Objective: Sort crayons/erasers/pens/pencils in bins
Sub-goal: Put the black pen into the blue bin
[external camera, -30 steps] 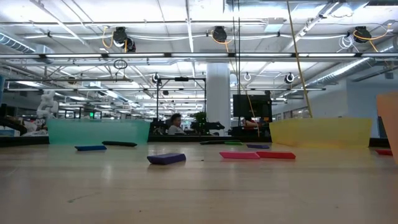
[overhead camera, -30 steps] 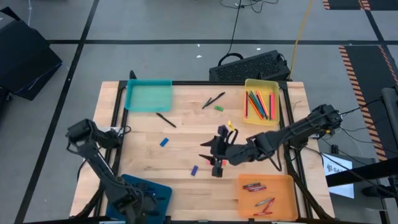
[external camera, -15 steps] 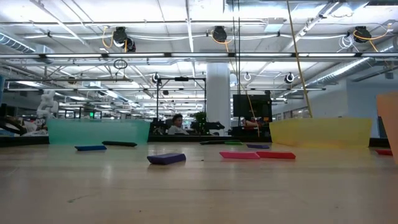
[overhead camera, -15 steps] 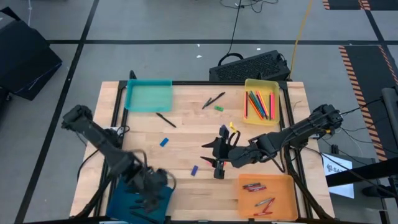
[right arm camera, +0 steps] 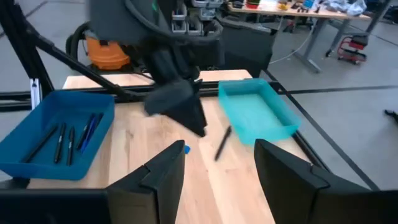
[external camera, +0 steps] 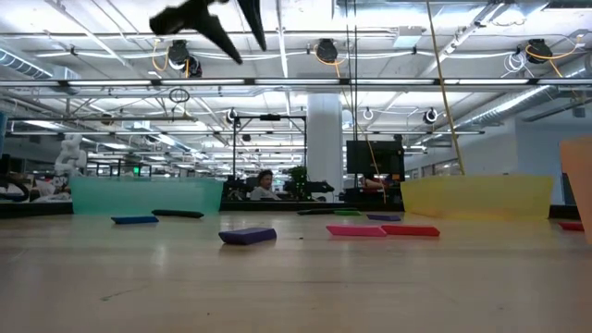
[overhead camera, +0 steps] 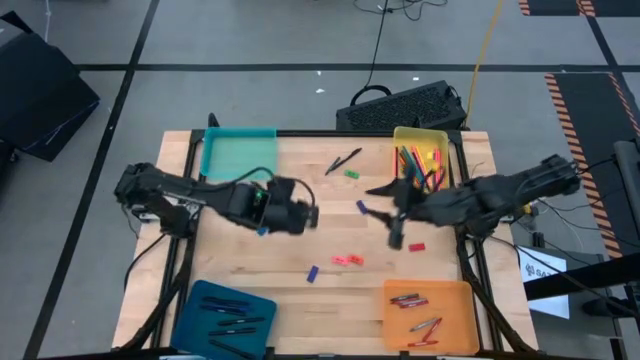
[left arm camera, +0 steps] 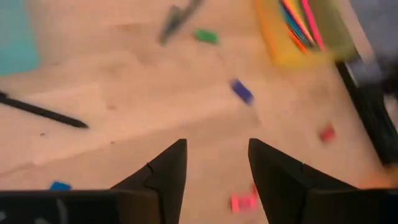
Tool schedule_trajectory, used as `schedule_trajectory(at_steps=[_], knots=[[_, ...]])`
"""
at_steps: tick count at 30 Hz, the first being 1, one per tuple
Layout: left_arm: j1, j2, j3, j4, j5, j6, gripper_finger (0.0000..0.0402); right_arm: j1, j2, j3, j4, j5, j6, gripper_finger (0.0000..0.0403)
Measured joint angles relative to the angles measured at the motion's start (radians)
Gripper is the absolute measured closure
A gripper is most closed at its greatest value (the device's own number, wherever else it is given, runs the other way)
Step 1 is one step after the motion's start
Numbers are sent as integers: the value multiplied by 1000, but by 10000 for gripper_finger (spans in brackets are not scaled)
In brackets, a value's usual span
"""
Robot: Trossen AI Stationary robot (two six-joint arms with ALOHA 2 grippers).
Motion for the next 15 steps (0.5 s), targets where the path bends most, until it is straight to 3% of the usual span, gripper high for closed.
schedule_trajectory(at_steps=[11, 15], knots=[[168, 1, -224, 191, 54, -193, 173, -1, -119, 0, -130, -2, 33, 215], [180, 26, -211, 285, 54, -179, 170, -9, -115, 0, -129, -4, 52, 215]])
